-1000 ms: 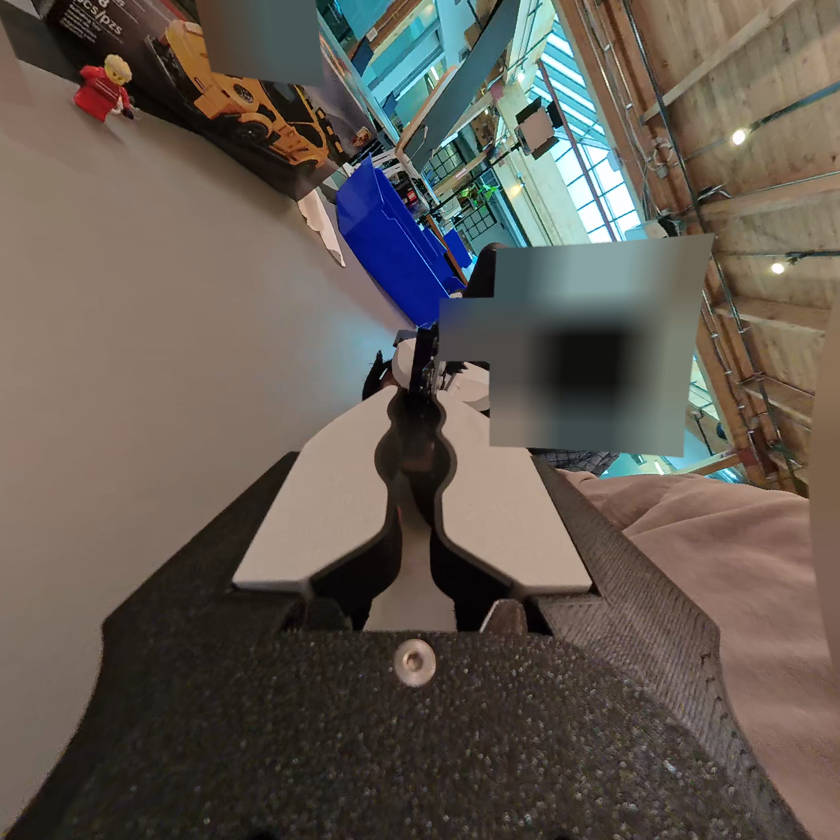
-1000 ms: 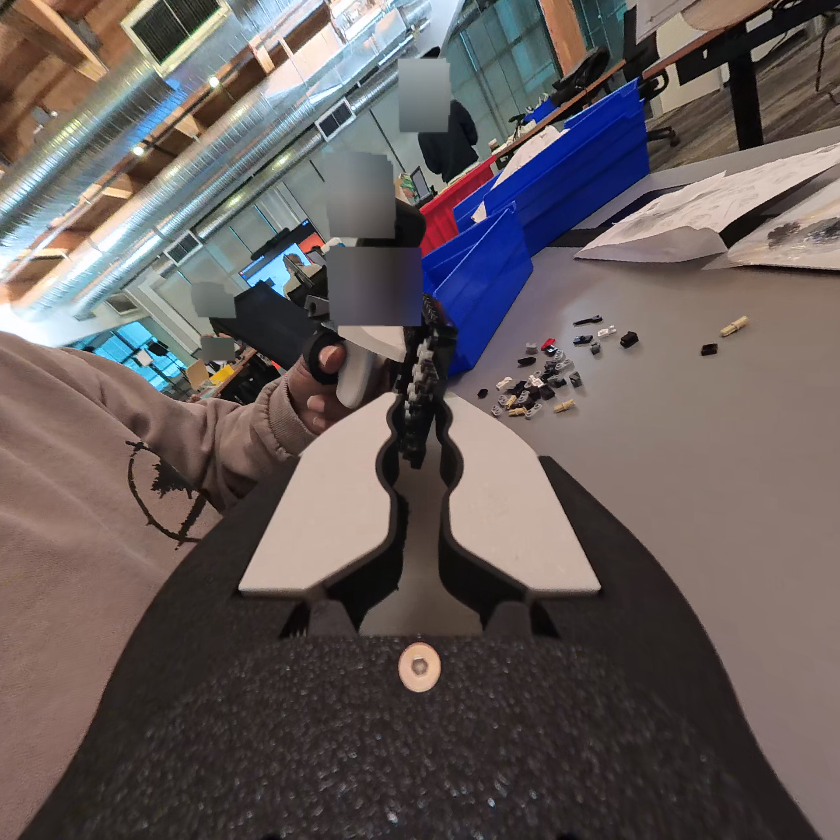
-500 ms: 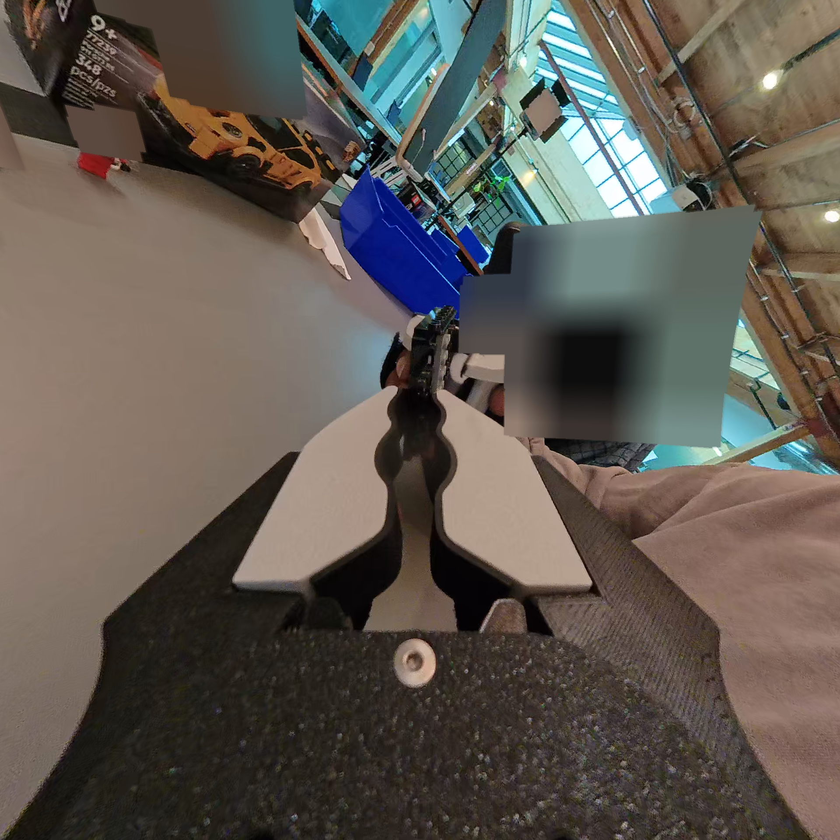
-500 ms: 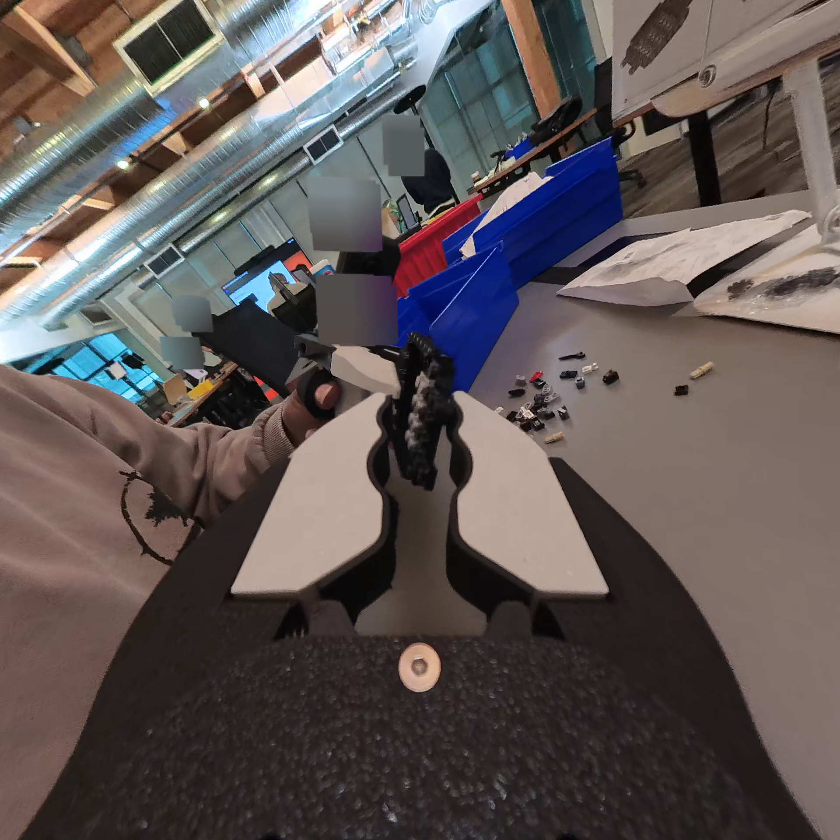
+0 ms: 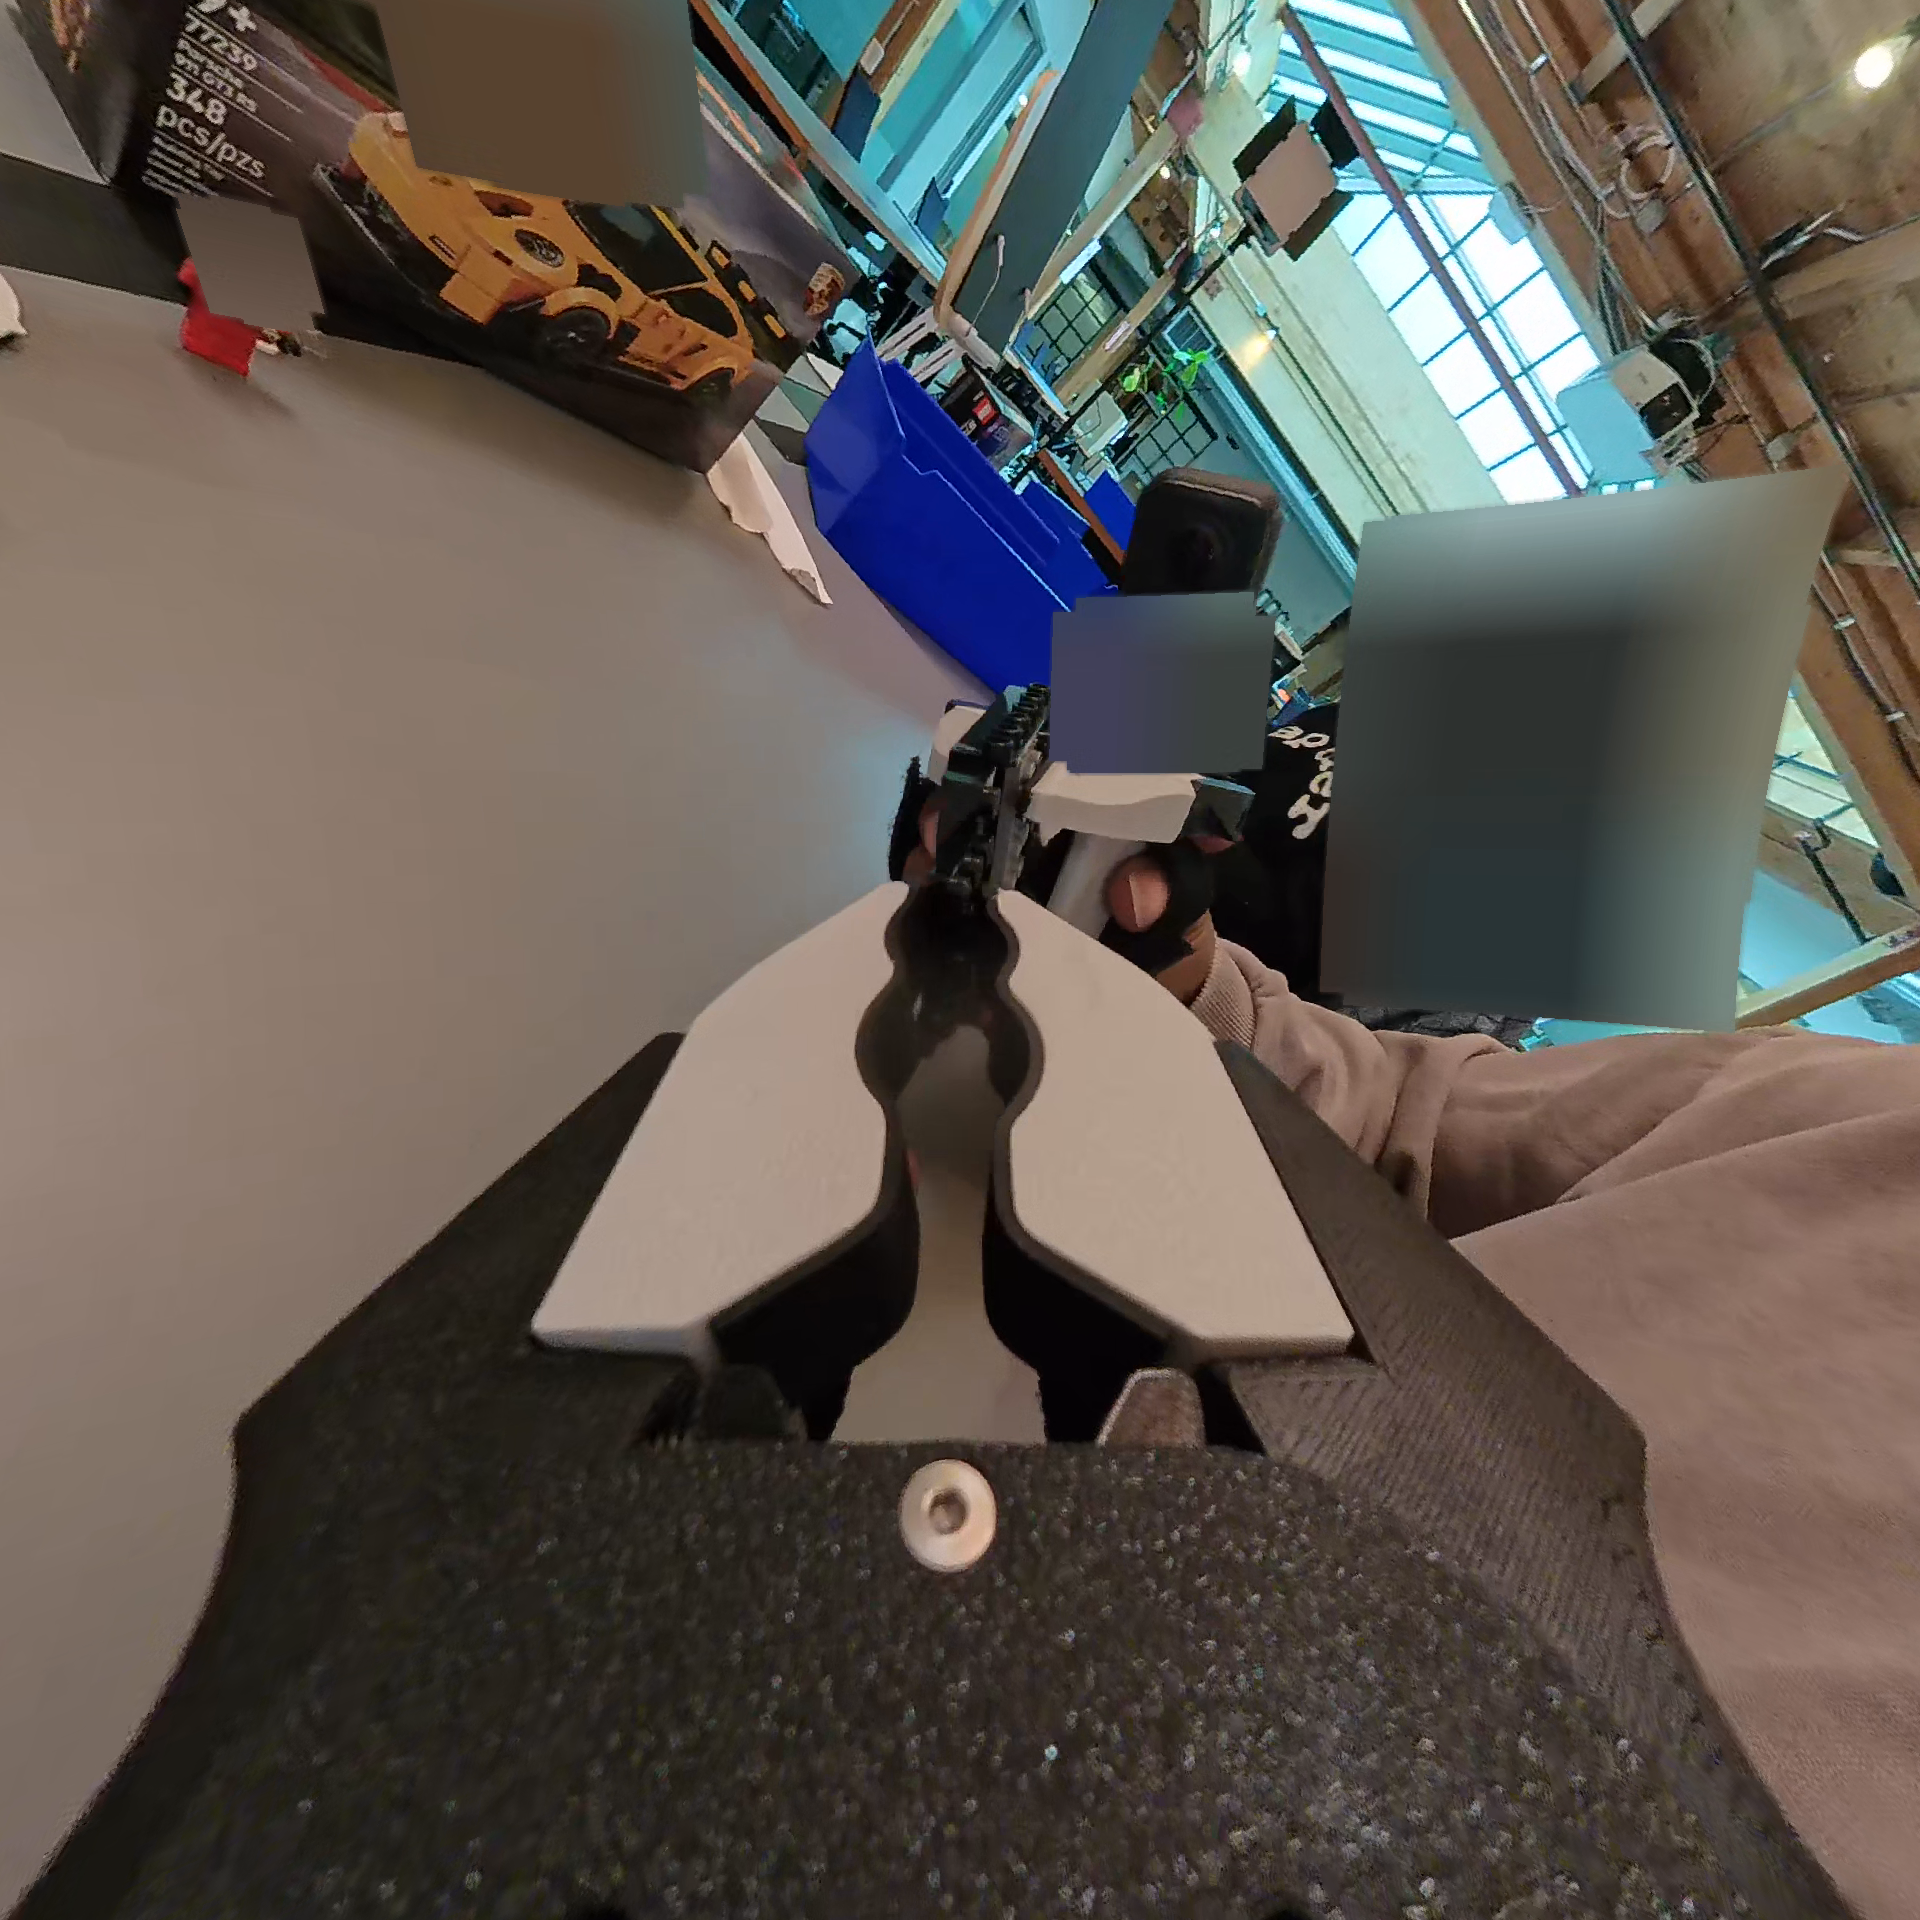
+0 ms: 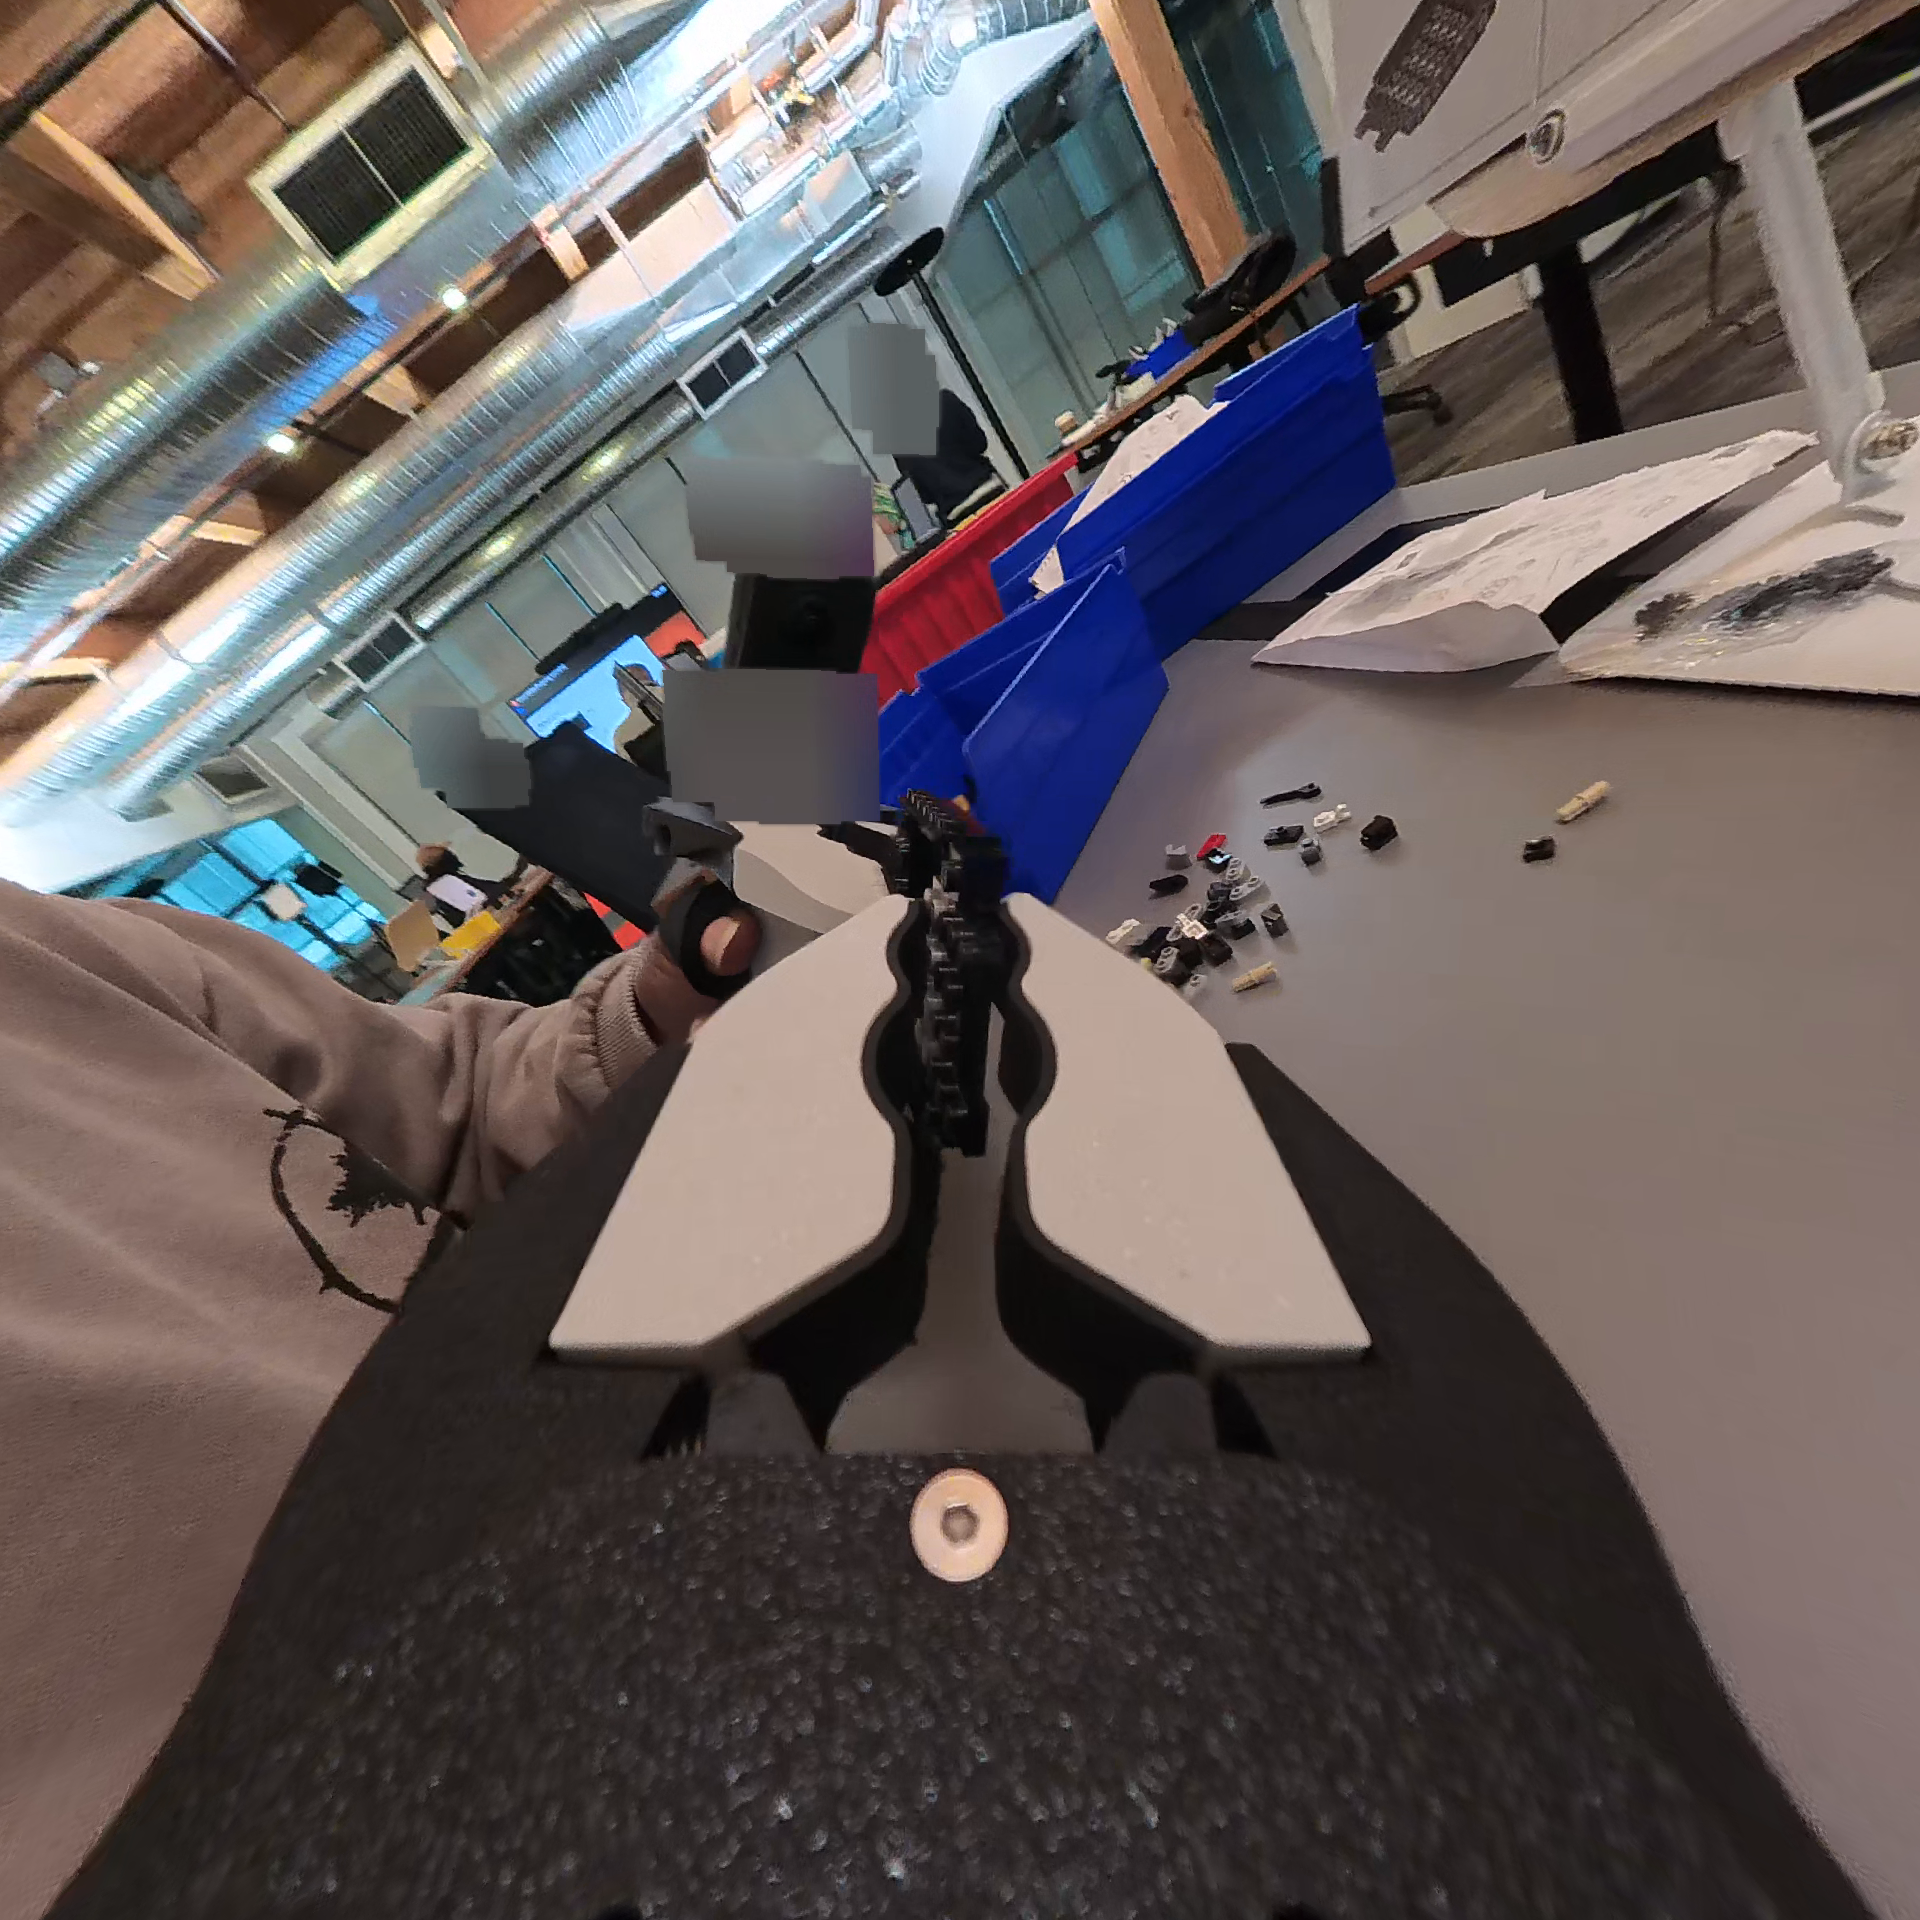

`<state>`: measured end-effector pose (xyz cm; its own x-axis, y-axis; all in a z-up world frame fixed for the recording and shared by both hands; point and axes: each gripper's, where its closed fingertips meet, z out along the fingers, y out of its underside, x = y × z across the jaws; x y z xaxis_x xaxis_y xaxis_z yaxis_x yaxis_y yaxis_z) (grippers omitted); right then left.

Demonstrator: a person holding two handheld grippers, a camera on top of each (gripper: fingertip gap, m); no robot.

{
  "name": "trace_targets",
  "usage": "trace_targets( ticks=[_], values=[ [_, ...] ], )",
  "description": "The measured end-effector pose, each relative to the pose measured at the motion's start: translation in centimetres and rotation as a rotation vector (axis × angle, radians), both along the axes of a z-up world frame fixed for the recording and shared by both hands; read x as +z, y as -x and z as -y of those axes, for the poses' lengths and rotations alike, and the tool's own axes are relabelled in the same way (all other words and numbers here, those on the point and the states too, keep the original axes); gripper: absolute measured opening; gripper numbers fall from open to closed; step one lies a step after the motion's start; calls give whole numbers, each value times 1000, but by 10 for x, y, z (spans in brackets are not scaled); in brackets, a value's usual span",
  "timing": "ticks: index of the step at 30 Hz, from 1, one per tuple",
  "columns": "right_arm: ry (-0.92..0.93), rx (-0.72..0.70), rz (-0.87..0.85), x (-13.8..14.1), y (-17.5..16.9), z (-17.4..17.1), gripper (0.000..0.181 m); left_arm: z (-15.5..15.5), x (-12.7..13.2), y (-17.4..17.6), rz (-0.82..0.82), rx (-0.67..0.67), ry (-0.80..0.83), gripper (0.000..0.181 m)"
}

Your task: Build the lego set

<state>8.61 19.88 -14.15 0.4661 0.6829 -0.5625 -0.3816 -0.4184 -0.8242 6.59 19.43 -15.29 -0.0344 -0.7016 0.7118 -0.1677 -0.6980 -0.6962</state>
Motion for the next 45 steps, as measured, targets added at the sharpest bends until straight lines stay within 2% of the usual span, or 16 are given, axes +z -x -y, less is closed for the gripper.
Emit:
trace_targets(
  ticks=[4, 6, 8, 12, 15, 18, 28, 33, 36, 38, 45],
  values=[
    [13, -18, -5, 0, -2, -2, 17, -3, 1, 0, 22, 0, 43, 9],
    [24, -38, -43, 1, -13, -5, 27, -11, -3, 3, 27, 24, 87, 9],
    [42, -52, -48, -2, -24, -7, 29, -18, -5, 5, 36, 42, 131, 9],
    [46, -61, 28, -11, -16, -3, 28, -25, -9, 6, 32, 83, 134, 9],
    [30, -126, 113, -19, -5, -9, 26, -22, -9, 4, 31, 92, 128, 9],
    [7, -147, 121, -17, -3, -13, 18, -19, -6, 2, 33, 95, 115, 9],
    [-62, -130, 170, -9, -2, -6, 13, -16, 0, 2, 47, 101, 124, 10],
    [-46, -105, 139, 0, -2, -6, 15, -12, 7, 3, 64, 72, 46, 9],
    [-25, -103, 41, 7, -5, -8, 21, -6, 8, 1, 50, 60, -22, 9],
    [-20, -90, 3, 8, -6, -7, 18, -2, 8, -1, 45, 57, -44, 9],
    [-26, -107, 31, 2, -7, -7, 14, -2, 1, -3, -4, 77, -101, 10]
  ],
)
